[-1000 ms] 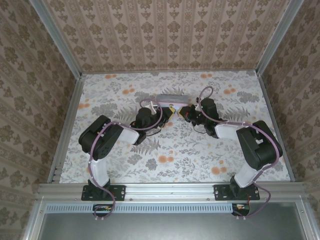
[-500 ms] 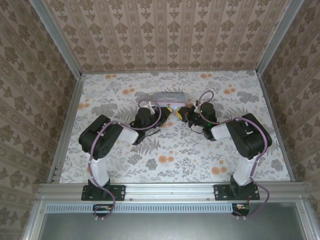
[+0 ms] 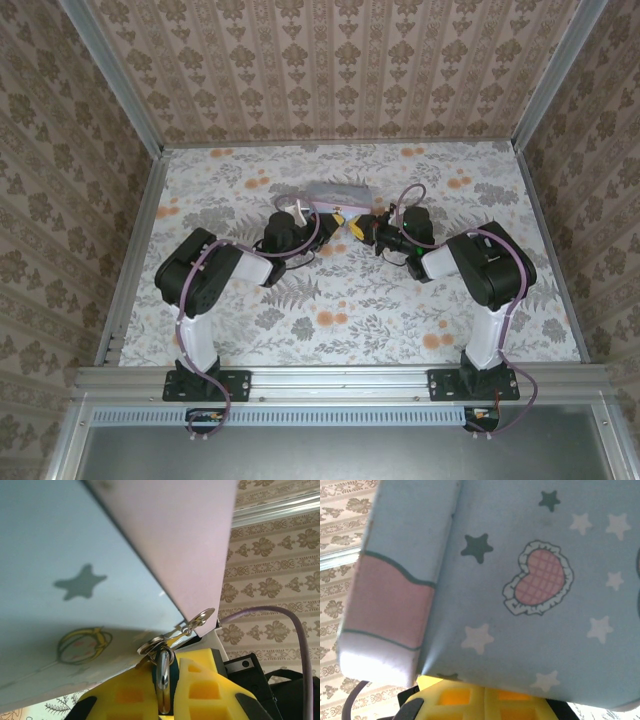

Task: Unlock the padlock with the key

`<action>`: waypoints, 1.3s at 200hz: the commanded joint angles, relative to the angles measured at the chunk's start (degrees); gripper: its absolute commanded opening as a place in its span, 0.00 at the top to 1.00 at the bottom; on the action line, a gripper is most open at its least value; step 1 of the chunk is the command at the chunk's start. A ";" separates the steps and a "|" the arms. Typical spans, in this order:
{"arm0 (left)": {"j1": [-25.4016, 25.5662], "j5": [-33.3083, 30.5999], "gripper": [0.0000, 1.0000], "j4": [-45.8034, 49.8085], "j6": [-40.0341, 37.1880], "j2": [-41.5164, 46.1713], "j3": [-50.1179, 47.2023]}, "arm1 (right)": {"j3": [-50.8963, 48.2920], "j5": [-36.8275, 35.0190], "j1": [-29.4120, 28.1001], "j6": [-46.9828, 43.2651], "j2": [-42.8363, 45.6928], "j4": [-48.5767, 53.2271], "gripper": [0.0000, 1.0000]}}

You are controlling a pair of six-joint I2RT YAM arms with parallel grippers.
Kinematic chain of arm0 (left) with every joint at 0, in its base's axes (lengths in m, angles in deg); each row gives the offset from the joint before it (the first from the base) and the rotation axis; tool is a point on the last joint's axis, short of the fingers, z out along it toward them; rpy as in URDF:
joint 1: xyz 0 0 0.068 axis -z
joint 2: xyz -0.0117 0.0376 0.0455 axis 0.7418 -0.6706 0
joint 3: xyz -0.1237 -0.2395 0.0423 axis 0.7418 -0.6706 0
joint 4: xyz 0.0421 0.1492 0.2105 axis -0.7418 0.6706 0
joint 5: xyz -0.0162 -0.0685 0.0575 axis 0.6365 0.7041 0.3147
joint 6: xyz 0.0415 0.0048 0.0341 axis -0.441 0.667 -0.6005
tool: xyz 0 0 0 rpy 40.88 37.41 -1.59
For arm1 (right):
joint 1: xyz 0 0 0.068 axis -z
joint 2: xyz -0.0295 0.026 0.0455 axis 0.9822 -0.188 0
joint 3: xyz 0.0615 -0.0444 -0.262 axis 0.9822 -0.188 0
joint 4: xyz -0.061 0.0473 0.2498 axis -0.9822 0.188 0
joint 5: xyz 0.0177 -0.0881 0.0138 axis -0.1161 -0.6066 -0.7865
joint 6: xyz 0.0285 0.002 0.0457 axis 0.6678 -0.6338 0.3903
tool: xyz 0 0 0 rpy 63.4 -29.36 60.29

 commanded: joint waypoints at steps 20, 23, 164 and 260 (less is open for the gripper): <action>4.72 24.25 1.00 -1.88 -1.56 0.51 -0.05 | 4.48 4.76 -1.46 -10.04 2.71 1.00 1.00; 4.71 24.35 1.00 -1.89 -1.37 0.51 0.00 | 4.57 4.71 -1.40 -11.26 3.27 2.46 1.00; 5.84 24.98 1.00 -5.99 2.92 -1.70 -0.36 | 7.08 1.67 -2.70 -4.92 1.52 -9.52 1.00; 6.30 21.50 1.00 -8.08 6.12 -4.82 0.46 | 6.41 2.13 -2.01 -7.30 1.23 -5.56 1.00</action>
